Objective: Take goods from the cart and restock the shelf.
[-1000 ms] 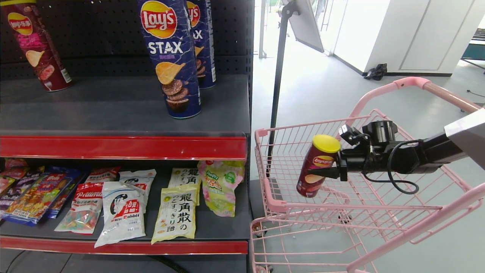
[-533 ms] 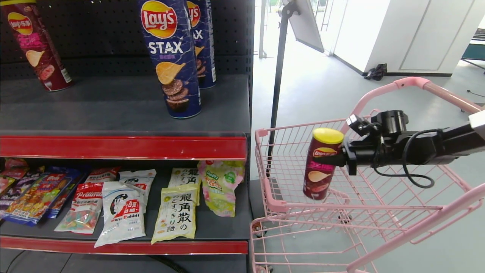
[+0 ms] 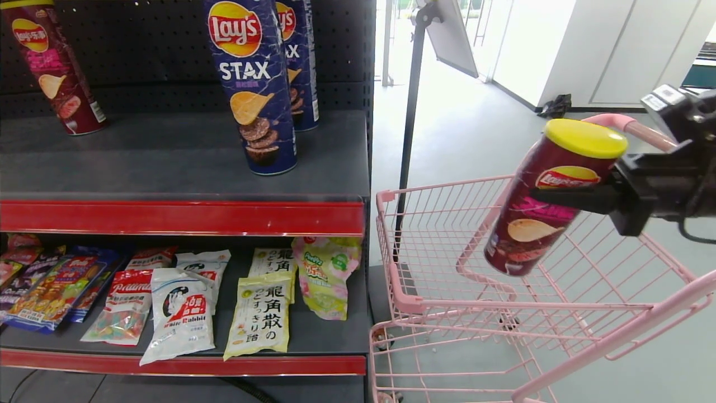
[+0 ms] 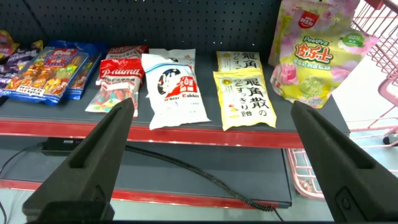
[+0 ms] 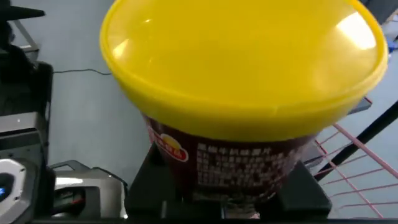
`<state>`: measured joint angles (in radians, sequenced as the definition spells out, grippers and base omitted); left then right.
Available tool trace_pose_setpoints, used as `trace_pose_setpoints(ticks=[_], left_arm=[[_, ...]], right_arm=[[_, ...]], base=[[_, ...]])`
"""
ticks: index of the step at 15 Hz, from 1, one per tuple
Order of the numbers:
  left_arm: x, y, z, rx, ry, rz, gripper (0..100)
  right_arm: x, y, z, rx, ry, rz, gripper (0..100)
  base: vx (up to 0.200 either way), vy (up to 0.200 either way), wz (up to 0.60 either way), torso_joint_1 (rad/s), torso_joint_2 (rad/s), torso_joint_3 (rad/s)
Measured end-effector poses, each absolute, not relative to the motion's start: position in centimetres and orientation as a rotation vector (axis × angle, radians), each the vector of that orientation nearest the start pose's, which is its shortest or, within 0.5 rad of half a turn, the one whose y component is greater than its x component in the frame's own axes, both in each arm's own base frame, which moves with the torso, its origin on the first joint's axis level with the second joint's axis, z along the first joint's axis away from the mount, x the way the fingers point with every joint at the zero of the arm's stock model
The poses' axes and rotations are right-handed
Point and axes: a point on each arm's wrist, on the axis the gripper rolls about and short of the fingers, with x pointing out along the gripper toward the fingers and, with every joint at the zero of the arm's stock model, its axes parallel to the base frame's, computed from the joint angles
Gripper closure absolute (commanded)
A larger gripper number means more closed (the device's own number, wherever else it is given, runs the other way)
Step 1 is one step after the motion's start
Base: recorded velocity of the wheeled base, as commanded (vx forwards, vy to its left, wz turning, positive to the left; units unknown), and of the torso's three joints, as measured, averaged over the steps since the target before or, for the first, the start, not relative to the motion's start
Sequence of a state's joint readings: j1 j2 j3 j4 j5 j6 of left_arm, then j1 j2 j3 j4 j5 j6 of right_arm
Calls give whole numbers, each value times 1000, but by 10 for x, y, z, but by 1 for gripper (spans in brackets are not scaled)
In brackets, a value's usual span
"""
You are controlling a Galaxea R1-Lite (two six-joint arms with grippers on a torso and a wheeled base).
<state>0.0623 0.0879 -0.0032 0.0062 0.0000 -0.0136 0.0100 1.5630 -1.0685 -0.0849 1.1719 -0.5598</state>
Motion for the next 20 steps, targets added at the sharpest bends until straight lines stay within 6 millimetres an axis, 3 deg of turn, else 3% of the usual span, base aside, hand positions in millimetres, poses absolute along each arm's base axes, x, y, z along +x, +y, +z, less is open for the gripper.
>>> trace_pose_setpoints(ticks=[2,4,8,12,20], left_arm=[[-16,-1,77,-16,90,63,0],[-16,-1,77,-16,90,63,0],[-16,-1,77,-16,90,63,0],[-16,-1,77,-16,90,64,0],[-16,-1,78,-16,90,63,0]], right_arm=[[220,27,244,-243,32,1238,100],[182,34,227,-241,68,1248,100],[133,49,196,-299,147,1238,100],[118,53,181,-321,189,1249,100],[134,68,196,-350,178,1262,100]], base=[[0,0,0,0,0,0],[0,0,0,0,0,0],[0,0,0,0,0,0],[0,0,0,0,0,0],[0,0,0,142,-387,-239]])
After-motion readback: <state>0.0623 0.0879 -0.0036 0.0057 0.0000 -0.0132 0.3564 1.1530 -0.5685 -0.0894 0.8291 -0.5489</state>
